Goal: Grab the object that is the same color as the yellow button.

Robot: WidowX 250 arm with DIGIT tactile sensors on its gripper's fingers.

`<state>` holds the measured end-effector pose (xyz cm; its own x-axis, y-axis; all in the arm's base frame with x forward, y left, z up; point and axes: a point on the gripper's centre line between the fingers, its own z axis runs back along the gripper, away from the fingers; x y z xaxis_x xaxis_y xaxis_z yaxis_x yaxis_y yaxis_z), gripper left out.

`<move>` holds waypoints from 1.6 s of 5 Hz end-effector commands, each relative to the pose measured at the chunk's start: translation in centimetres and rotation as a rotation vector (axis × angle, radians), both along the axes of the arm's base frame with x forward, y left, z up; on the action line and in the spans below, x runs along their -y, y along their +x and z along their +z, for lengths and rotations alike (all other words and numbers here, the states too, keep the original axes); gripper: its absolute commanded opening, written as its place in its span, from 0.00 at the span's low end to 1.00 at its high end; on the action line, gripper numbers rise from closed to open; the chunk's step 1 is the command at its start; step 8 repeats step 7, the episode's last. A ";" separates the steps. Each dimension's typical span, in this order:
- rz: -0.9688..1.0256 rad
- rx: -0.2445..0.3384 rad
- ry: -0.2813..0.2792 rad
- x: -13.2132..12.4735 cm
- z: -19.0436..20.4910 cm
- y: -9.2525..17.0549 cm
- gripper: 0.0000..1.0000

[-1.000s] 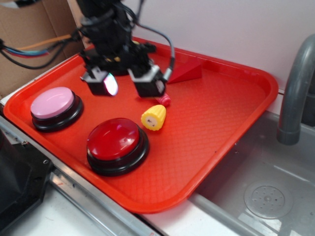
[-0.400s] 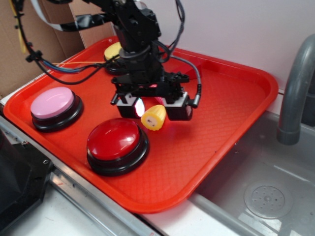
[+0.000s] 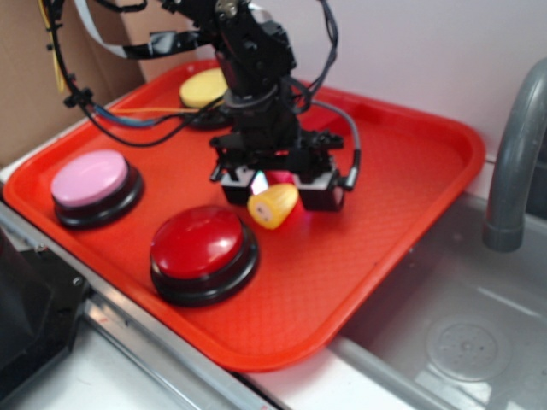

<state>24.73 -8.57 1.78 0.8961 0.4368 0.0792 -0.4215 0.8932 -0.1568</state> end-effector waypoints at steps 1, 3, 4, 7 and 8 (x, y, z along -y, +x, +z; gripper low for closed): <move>-0.057 0.006 0.000 -0.9 1.3 0.1 0.00; -0.123 0.006 0.007 -5.6 8.5 -0.4 0.00; -0.158 0.011 -0.001 -9.0 11.0 -1.3 0.00; -0.313 -0.041 0.070 -15.3 14.6 -3.0 0.00; -0.313 -0.041 0.070 -15.3 14.6 -3.0 0.00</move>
